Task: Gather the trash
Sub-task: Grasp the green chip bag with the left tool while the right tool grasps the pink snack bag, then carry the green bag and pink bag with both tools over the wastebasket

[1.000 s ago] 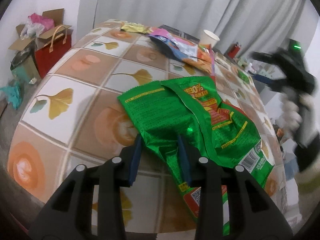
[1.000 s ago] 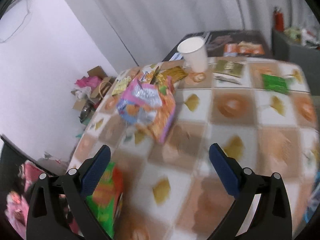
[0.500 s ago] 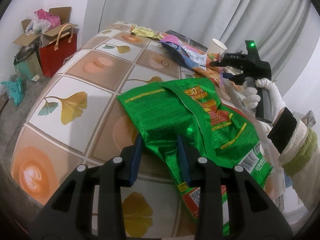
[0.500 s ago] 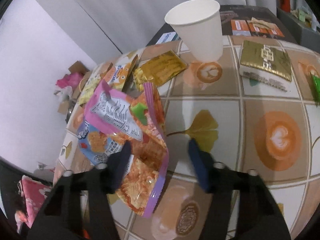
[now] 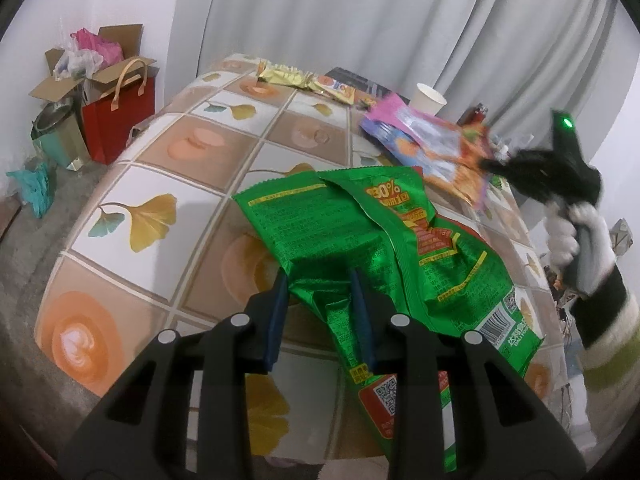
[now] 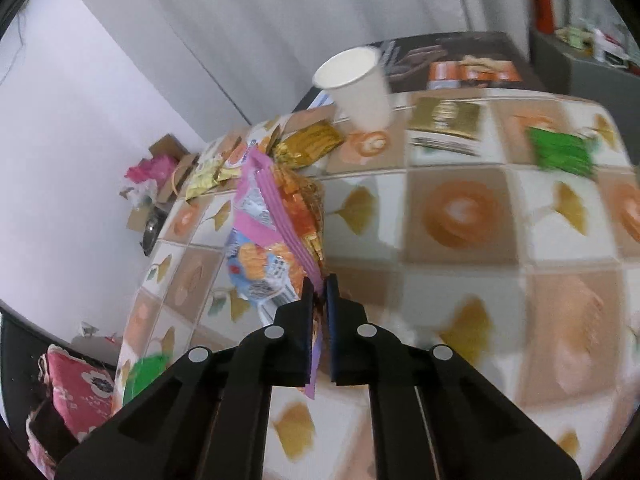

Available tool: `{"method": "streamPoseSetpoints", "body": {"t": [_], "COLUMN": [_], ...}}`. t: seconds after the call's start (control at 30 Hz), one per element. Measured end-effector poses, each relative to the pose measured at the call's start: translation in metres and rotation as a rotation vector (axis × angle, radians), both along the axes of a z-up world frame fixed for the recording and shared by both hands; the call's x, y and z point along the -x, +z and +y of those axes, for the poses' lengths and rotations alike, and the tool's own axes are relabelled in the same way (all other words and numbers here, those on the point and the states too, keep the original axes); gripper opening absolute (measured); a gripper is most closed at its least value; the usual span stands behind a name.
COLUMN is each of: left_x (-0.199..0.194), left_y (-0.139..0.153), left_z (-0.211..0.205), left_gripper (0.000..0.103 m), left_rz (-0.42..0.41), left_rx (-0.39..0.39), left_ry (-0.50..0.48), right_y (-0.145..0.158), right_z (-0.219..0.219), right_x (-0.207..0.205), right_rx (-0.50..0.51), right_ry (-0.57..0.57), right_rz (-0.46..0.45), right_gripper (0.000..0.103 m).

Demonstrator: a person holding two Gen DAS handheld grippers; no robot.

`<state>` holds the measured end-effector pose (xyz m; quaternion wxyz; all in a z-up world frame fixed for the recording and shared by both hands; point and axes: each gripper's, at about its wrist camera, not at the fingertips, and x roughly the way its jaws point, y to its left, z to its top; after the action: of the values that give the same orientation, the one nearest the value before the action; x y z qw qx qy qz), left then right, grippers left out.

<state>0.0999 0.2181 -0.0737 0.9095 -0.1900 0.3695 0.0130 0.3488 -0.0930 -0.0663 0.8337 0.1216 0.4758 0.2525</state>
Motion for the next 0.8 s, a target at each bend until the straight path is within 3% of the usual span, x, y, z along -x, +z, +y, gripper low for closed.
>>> {"method": "streamPoseSetpoints", "body": {"t": [0.27, 0.47, 0.8], "left_x": [0.002, -0.007, -0.022], "left_y": [0.025, 0.046, 0.077], "left_z": [-0.029, -0.065, -0.14], "left_gripper": [0.029, 0.029, 0.029], "left_rz": [-0.055, -0.097, -0.166], "left_rx": [-0.034, -0.07, -0.156], "left_ry": [-0.057, -0.119, -0.244], "right_y": [0.012, 0.002, -0.003], "right_z": [-0.096, -0.157, -0.22], "right_x": [0.086, 0.147, 0.214], "right_rx": [-0.052, -0.176, -0.259], "right_ry": [-0.102, -0.194, -0.315], "right_rz": [0.006, 0.044, 0.031], "right_gripper": [0.005, 0.005, 0.005]}}
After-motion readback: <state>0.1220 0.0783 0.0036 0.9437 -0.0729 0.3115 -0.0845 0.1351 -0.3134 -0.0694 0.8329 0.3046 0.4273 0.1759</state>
